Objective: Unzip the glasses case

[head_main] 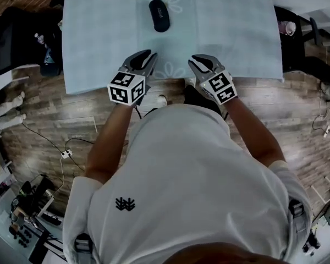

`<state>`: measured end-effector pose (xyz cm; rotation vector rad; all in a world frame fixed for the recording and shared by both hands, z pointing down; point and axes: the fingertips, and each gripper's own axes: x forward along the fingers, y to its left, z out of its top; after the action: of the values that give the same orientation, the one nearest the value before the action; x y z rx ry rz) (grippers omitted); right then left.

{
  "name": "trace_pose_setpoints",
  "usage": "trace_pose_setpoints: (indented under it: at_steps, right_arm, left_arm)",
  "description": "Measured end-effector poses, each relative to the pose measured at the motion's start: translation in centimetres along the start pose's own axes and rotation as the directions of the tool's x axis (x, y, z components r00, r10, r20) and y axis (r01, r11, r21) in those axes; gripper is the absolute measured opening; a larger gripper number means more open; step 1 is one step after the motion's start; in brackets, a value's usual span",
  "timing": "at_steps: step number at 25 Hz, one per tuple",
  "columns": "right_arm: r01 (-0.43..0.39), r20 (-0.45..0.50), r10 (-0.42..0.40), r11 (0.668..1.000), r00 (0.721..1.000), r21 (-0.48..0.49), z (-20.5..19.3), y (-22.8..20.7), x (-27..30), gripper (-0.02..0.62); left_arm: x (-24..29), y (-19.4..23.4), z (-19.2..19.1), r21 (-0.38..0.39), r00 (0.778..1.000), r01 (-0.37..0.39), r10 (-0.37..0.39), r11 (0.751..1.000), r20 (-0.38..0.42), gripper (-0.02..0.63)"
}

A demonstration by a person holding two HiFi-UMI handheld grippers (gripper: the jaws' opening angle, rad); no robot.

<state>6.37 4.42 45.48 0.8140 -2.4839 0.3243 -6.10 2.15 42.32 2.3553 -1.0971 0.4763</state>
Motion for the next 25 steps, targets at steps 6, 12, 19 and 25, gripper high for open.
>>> trace_pose_setpoints:
  at_steps: [6,12,19,25]
  right_arm:
    - [-0.12,-0.035,0.118,0.99,0.992,-0.073,0.1,-5.7,6.5,0.048]
    - [-0.2,-0.092,0.189,0.972,0.978,-0.125,-1.0,-6.8,12.4,0.058]
    - [-0.202,-0.157,0.167,0.949,0.973,-0.241,-1.5,-7.2,16.8,0.078]
    - [-0.18,-0.216,0.108,0.921,0.97,-0.347,-1.6,-7.7,18.8,0.081]
  left_arm:
    - [5.1,4.7,2.4,-0.006,0.988,-0.151,0.151,0.988,-0.04,0.109]
    - [9.7,8.5,3.4,0.008,0.972,-0.21,0.209,0.978,-0.109,0.109]
    - [15.0,11.4,3.9,0.069,0.958,-0.209,0.219,0.975,-0.186,0.109]
    - [16.9,12.8,3.4,0.124,0.945,-0.201,0.226,0.972,-0.238,0.109]
